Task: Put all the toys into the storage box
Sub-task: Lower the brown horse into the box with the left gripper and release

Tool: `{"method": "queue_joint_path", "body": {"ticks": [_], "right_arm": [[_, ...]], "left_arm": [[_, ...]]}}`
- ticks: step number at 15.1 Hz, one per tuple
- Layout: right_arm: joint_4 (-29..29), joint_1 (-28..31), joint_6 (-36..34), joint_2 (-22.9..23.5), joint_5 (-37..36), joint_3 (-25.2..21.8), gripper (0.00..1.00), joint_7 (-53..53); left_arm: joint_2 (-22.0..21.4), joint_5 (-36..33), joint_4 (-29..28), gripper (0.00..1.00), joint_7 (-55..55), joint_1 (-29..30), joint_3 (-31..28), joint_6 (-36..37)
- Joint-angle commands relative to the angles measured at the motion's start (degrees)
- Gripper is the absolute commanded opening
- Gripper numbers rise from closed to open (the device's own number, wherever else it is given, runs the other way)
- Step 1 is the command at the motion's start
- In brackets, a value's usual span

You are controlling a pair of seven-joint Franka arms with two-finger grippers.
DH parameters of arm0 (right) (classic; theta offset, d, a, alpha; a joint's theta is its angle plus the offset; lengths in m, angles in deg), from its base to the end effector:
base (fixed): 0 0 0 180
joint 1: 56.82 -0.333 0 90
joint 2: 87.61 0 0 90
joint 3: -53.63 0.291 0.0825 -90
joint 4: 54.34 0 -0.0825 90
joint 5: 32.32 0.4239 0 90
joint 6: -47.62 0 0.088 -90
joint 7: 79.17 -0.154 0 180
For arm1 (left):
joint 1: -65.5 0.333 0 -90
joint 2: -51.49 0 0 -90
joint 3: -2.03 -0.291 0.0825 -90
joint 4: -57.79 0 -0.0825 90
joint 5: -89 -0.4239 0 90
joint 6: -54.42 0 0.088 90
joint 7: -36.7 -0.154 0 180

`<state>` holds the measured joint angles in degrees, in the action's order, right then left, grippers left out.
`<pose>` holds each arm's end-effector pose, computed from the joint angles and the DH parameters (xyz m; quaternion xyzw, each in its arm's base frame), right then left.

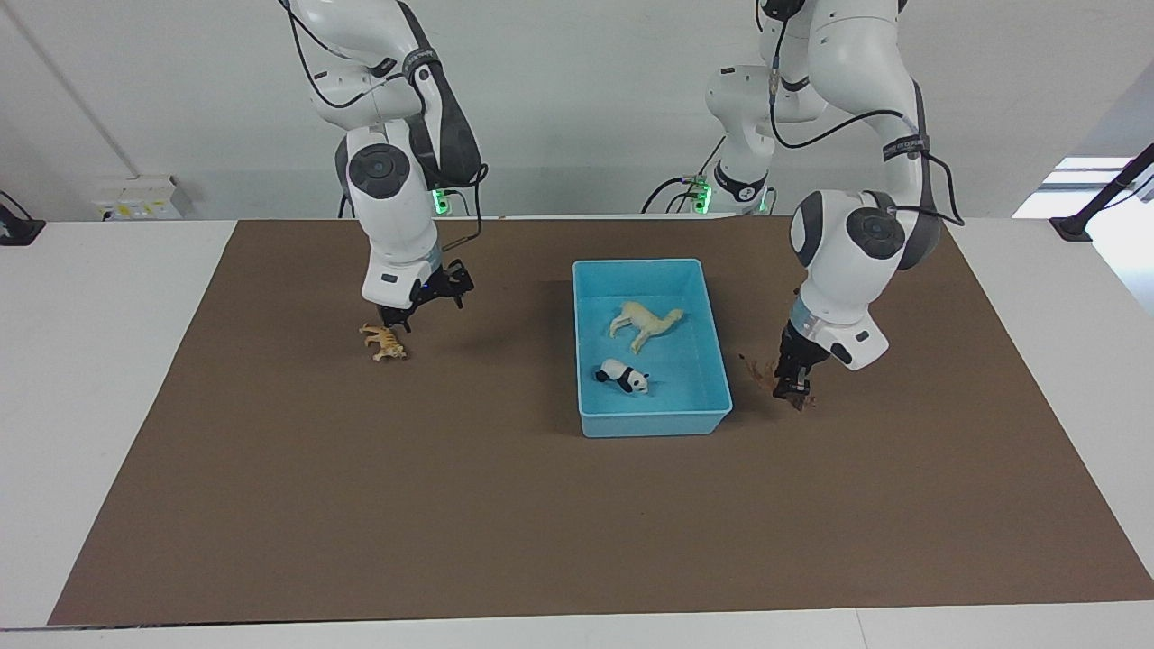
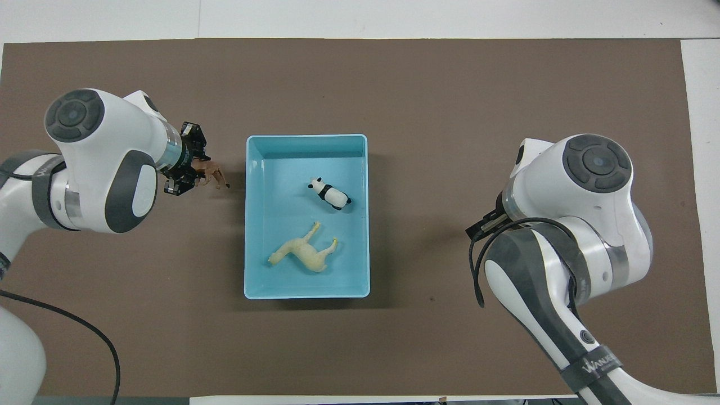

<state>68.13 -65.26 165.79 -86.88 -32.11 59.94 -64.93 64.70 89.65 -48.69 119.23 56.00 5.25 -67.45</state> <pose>0.5417 0.1430 0.2988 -0.9675 -0.2492 0.0439 0.0021 0.6337 -0.1434 0.3089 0.8177 0.5752 0.0046 0.0218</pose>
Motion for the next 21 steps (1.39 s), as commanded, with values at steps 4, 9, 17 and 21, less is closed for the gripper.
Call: {"method": "queue_joint_path", "body": {"ticks": [4, 9, 17, 21], "right_arm": [[10.3, 6.6, 9.5, -4.5, -0.1, 0.5, 1.0, 9.8], [18.0, 9.8, 19.4, -6.4, 0.0, 0.5, 1.0, 16.2], [22.7, 11.2, 25.5, -5.8, 0.2, 0.5, 1.0, 17.3], [23.7, 12.4, 25.6, -5.7, 0.3, 0.5, 0.93, 17.0]], "left_arm": [[-5.2, -0.3, 6.5, 0.0, 1.5, -4.4, 4.5, 10.9], [-6.5, 0.1, 3.5, 1.0, 0.0, -9.7, 5.4, 7.9], [-8.3, -0.1, 4.5, 1.0, -2.3, -9.1, 5.0, 8.2], [-11.5, -0.2, 7.2, 1.0, -17.6, -2.7, 4.5, 12.5]]}}
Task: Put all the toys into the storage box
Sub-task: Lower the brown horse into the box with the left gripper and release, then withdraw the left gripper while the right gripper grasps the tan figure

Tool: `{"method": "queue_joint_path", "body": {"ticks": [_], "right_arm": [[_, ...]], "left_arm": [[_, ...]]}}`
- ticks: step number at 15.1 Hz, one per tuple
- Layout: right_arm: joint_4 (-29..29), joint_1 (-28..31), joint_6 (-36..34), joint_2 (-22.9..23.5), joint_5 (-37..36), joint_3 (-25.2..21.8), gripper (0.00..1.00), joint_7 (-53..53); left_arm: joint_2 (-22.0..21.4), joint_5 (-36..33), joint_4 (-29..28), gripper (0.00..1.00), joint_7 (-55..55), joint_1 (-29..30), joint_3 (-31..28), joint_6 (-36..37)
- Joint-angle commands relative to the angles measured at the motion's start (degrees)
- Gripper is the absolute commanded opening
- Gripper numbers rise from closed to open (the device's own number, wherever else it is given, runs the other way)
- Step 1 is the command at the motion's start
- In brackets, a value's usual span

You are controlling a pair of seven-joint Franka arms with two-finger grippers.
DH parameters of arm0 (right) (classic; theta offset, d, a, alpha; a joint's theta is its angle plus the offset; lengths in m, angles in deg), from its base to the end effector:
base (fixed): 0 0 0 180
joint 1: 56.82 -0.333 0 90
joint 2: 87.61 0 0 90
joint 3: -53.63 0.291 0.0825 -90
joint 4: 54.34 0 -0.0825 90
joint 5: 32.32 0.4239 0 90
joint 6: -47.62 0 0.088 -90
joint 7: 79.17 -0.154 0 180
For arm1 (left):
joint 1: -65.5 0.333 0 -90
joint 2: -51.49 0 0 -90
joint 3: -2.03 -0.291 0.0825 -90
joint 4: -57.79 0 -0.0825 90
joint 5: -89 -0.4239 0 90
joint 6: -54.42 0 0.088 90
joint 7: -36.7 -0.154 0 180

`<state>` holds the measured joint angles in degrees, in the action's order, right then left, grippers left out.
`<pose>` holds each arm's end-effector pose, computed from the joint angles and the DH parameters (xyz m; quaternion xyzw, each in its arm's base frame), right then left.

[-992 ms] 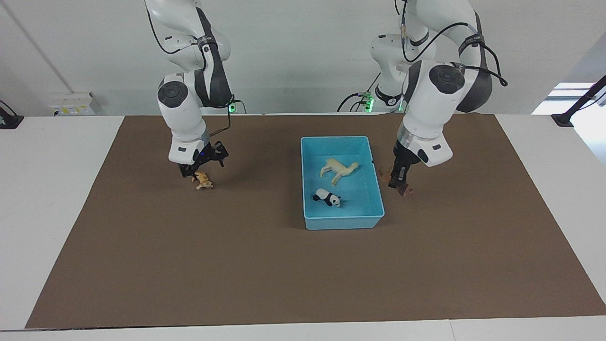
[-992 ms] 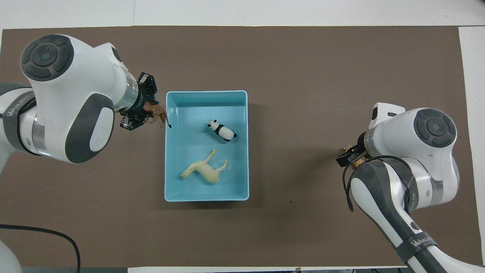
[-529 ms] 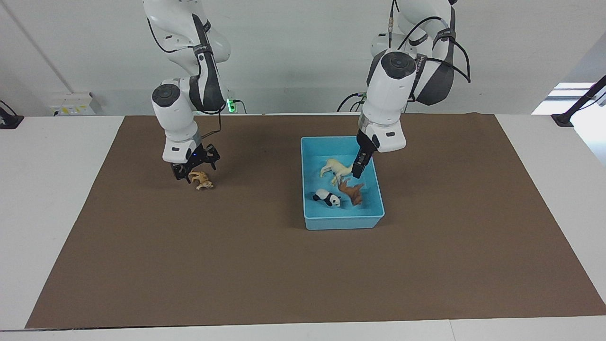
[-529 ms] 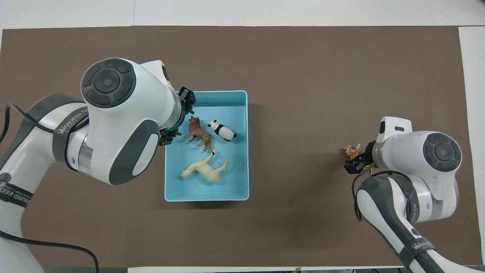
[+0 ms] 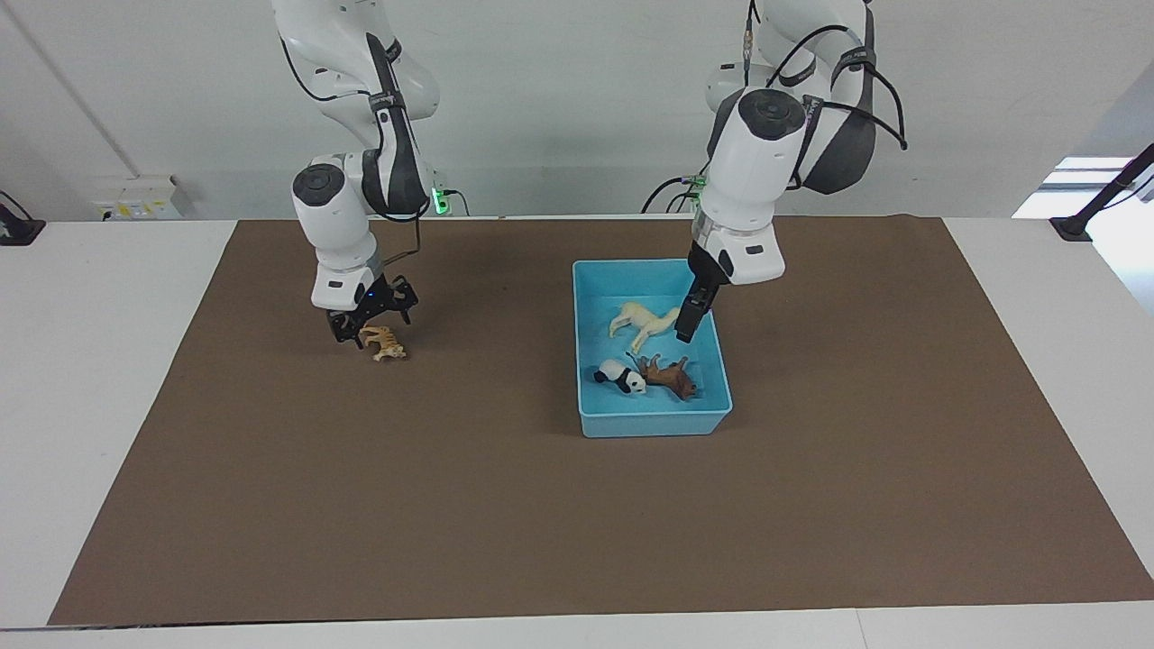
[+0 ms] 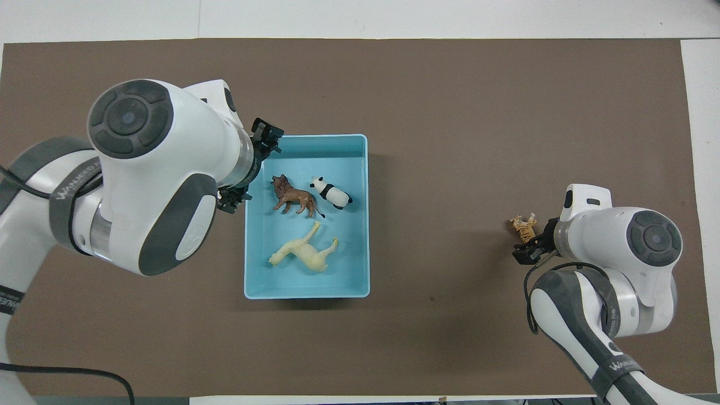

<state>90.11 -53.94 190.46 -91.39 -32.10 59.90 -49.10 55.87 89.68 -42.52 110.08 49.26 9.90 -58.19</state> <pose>0.4885 0.0280 0.2025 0.9579 0.2863 0.0177 0.0067 0.5877 -0.2628 0.4492 0.9057 0.4180 0.0376 0.0593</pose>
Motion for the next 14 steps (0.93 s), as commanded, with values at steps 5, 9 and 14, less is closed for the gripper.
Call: {"method": "queue_joint_path", "body": {"ticks": [5, 9, 14], "right_arm": [[2.0, 0.8, 0.9, -1.3, 0.4, 0.6, 0.67, 1.0], [2.9, 0.1, 1.0, -1.8, 0.4, 0.7, 0.56, -1.5], [2.9, 0.0, 2.3, -0.8, 0.5, 0.8, 0.04, -1.9]], "left_arm": [[-2.8, -0.3, 11.1, 1.0, -41.3, 13.7, -0.2, 21.6], [-6.2, -0.5, 10.0, 1.0, -64.7, 16.9, -0.9, 28.8], [-8.3, -0.1, 6.8, 1.0, -68.5, 17.7, -1.1, 28.2]]}}
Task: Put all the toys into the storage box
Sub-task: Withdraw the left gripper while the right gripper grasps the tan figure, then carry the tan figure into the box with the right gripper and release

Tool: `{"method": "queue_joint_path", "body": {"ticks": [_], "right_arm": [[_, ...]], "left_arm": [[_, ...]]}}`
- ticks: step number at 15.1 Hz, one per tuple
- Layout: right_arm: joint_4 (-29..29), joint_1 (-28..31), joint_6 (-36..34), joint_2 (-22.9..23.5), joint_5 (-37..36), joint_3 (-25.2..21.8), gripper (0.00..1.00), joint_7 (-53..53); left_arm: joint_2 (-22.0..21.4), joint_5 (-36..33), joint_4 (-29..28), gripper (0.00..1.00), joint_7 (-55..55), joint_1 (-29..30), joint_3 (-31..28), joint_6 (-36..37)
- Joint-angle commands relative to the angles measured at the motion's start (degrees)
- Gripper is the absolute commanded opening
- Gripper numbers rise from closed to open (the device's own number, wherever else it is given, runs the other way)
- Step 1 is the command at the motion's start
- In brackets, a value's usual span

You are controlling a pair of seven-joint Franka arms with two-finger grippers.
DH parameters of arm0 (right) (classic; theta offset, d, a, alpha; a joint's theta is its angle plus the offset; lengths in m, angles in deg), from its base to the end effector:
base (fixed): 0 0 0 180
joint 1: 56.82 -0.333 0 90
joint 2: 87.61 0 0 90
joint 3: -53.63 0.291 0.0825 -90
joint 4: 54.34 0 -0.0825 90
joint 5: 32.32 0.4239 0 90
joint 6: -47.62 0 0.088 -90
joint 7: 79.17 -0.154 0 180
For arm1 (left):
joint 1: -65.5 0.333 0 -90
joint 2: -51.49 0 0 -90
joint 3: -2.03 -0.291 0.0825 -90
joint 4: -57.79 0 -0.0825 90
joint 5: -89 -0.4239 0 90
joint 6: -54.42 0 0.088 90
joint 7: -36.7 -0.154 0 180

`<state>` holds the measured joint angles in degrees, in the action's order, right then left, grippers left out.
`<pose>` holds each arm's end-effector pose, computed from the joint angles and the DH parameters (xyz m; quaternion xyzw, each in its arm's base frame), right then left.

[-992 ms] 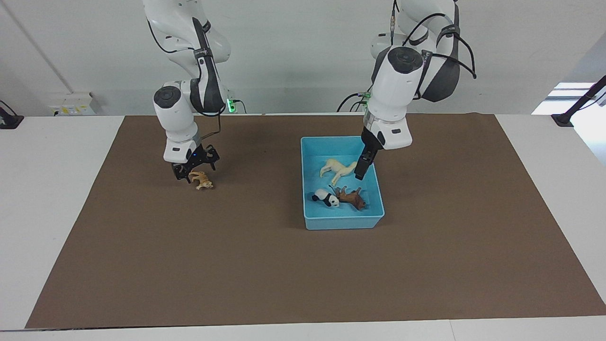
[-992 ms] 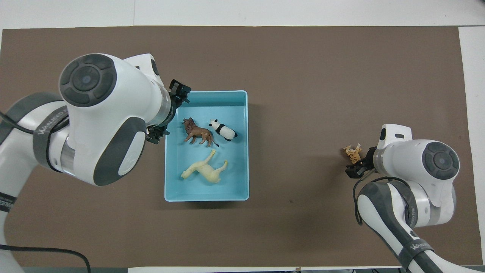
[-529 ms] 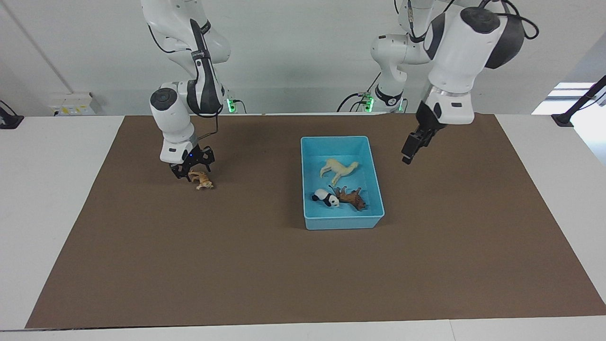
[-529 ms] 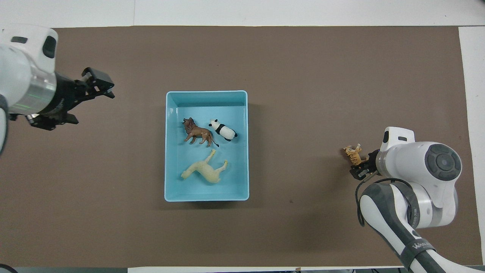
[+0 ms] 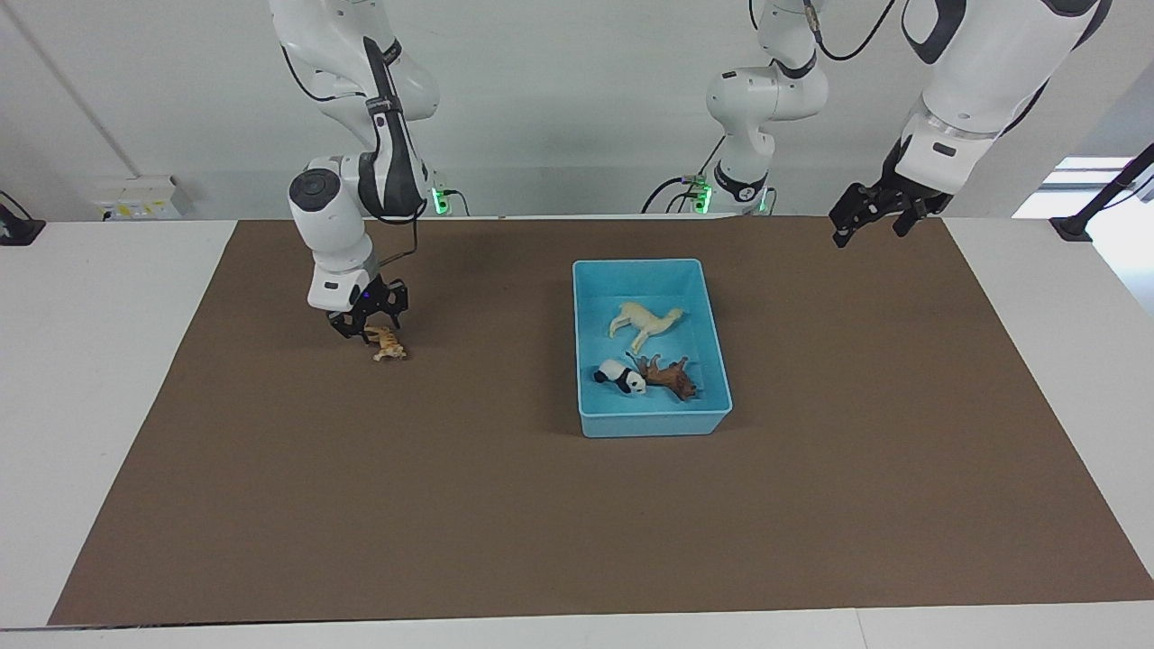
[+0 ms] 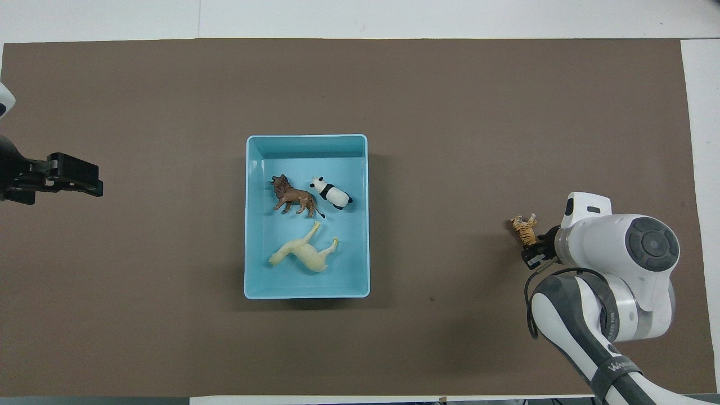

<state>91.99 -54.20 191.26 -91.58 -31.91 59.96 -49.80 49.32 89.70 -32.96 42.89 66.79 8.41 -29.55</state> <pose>0.4768 0.0299 0.1915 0.9594 0.2818 0.0103 0.0041 0.5660 -0.0533 0.5592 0.9991 0.0093 -0.0405 0.0000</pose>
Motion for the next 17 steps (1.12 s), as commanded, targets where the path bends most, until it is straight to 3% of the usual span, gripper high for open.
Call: {"method": "queue_joint_path", "body": {"ticks": [1, 2, 5, 7, 9, 12, 17], "right_arm": [[-0.2, 0.2, 0.9, -0.5, 0.3, 0.8, 0.0, -1.2], [-2.4, -0.5, -1.9, -0.9, 0.4, 0.9, 0.0, -1.9], [-17.1, -3.5, -21.0, -0.7, 0.8, 0.9, 0.0, -9.0], [-24.6, -6.7, -26.6, -0.1, 2.4, 0.9, 0.0, -17.7], [-32.8, -10.2, -30.2, 2.8, 10.6, 0.9, 0.0, -32.3], [-45.2, -19.7, -31.8, 8.3, 12.6, 1.0, 0.0, -53.7], [-51.8, -33.8, -22.7, 17.4, 10.4, 0.8, 0.0, -66.0]], "left_arm": [[-1.7, -0.3, -2.8, 1.0, -1.3, -0.1, 0.2, -0.9], [-1.0, -0.3, -1.9, 1.0, -1.3, -0.1, -0.1, -2.5], [0.7, -0.4, 2.1, 1.0, -2.1, -3.5, -2.7, -2.5], [1.4, 0.2, 2.2, 1.0, -2.1, -3.3, -2.8, -3.3], [1.0, 0.2, 2.1, 1.0, -2.2, -3.1, -2.7, -3.7], [0.9, 0.3, 1.6, 1.0, -2.1, -3.7, -2.6, -5.0], [0.8, 0.2, 1.2, 1.0, -2.1, -3.8, -2.1, -6.5]]}}
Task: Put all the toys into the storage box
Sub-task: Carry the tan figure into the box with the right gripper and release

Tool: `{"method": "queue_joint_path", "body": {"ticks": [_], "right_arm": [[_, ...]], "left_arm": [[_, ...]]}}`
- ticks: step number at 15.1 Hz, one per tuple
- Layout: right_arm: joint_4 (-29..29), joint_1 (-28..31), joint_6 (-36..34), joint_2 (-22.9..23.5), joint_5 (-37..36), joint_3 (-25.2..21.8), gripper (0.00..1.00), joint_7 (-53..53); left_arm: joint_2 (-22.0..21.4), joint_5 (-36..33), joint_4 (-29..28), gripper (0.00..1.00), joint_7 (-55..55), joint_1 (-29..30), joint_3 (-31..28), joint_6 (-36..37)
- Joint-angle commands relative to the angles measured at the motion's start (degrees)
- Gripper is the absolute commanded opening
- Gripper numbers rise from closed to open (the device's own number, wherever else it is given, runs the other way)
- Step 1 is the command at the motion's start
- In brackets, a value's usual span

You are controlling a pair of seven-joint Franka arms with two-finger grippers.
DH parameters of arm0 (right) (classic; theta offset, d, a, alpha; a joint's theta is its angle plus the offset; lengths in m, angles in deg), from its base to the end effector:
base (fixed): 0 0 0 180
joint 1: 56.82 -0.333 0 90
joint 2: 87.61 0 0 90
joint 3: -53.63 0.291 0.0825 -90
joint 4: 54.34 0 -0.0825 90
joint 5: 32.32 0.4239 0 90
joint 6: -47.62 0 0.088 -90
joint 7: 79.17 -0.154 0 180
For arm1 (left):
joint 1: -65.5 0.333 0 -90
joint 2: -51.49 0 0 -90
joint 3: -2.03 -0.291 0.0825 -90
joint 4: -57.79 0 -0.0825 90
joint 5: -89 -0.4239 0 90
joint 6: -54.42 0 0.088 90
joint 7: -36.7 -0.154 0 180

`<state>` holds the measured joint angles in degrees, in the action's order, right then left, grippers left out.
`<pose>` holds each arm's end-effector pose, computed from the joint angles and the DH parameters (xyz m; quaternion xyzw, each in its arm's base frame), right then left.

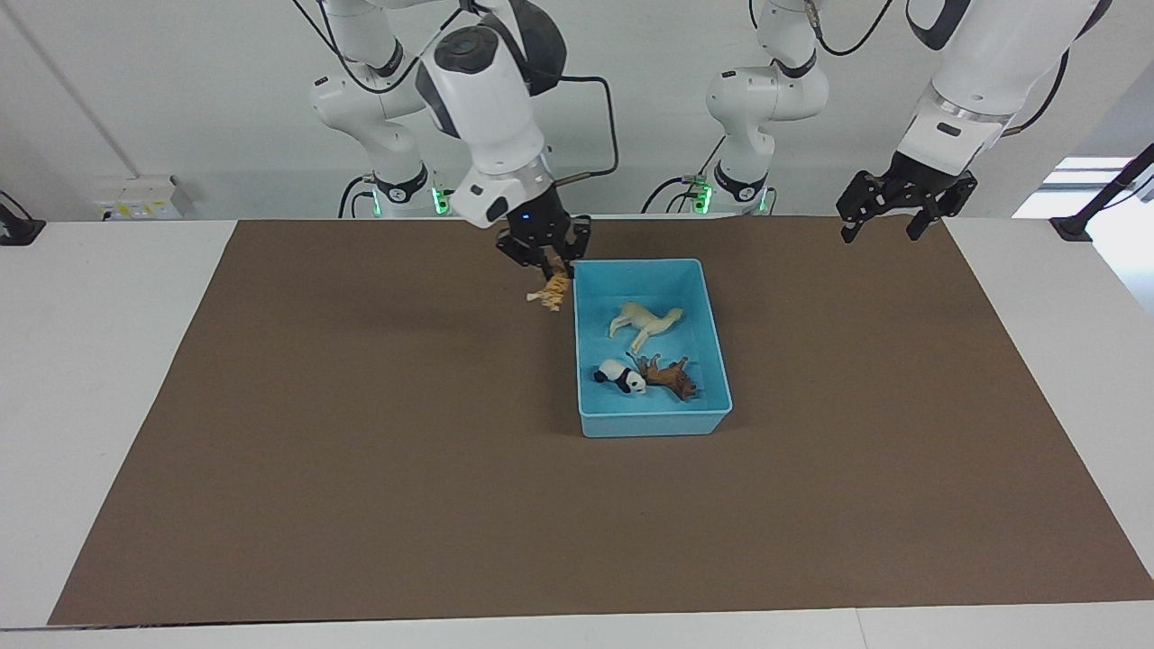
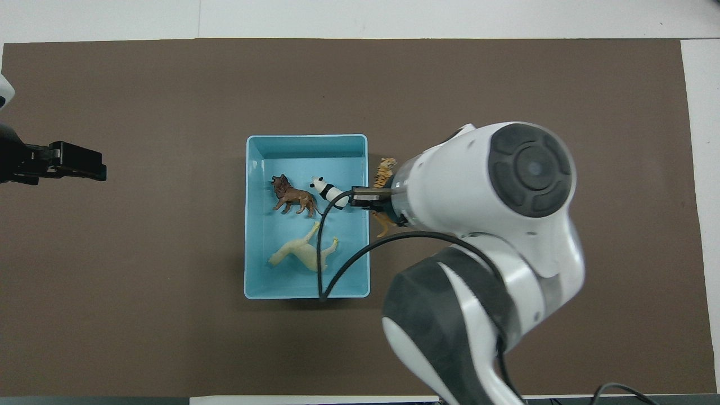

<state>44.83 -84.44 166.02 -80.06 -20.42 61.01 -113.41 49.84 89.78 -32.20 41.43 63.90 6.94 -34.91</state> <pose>0.5372 0.3967 0.4377 -0.9888 0.0346 -0.0244 0.1433 0.5820 -0.0691 0.5685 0.9998 -0.0157 0.0080 0.0064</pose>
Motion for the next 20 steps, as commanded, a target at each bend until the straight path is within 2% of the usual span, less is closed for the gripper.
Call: {"method": "queue_joint_path", "body": {"ticks": [1, 4, 5, 6, 8, 9, 10, 11, 12, 14, 16, 20], "right_arm": [[-7.8, -4.3, 3.1, 8.2, -2.0, -0.2, 0.0, -2.4], [-8.7, -4.5, 3.7, 9.3, -3.3, -0.1, 0.06, -2.2], [-8.5, -4.5, 3.5, 9.3, -3.4, -0.1, 0.22, -2.1], [-8.4, -4.8, 3.2, 9.3, -3.6, -0.1, 0.45, -2.1], [-7.9, -4.7, 2.8, 9.3, -4.2, -0.2, 0.58, -2.0], [-8.3, -4.5, 2.2, 9.3, -4.3, -0.2, 0.7, -1.9], [-8.6, -4.3, 1.4, 9.3, -4.4, -0.2, 0.9, -1.9], [-8.7, -4.0, 0.5, 9.2, -4.9, -0.3, 0.96, -1.8], [-9.1, -3.7, -1.1, 9.1, -6.4, -0.4, 1.0, -1.4], [-10.3, -1.3, -6.1, 8.1, -8.0, -0.8, 1.0, 4.0], [-10.3, 4.3, -9.1, 4.8, -6.8, -0.5, 1.0, 11.8], [-10.2, 18.2, -16.8, -1.8, -3.4, -0.7, 1.0, 25.2]], "left_arm": [[0.2, 0.1, 0.4, 1.0, -0.7, -0.9, -0.6, -1.2], [0.2, 0.2, 0.3, 1.0, -0.7, -0.9, -0.4, -0.8], [0.2, 0.4, 0.3, 1.0, -0.7, -0.9, -0.4, -0.6], [0.1, 1.7, 0.3, 1.0, -0.7, -0.8, -0.5, -0.8], [0.2, 2.5, 0.5, 1.0, -0.7, -0.4, -0.6, -0.8], [0.2, 2.5, 0.7, 1.0, -0.7, -0.3, -0.6, -0.6], [0.2, 2.5, 1.0, 1.0, -0.7, -0.2, -0.6, -0.6], [0.2, 2.5, 1.0, 1.0, -0.7, -0.2, -0.7, -0.6], [0.2, 2.5, 1.1, 1.0, -0.7, -0.2, -0.7, -0.5], [0.2, 2.5, 1.6, 1.0, -0.6, -0.2, -0.6, 0.1], [0.2, 2.2, 1.8, 1.0, -0.7, -0.2, -0.7, 2.1], [0.2, 1.6, 1.8, 1.0, -0.8, -0.6, -0.7, 0.6]]}}
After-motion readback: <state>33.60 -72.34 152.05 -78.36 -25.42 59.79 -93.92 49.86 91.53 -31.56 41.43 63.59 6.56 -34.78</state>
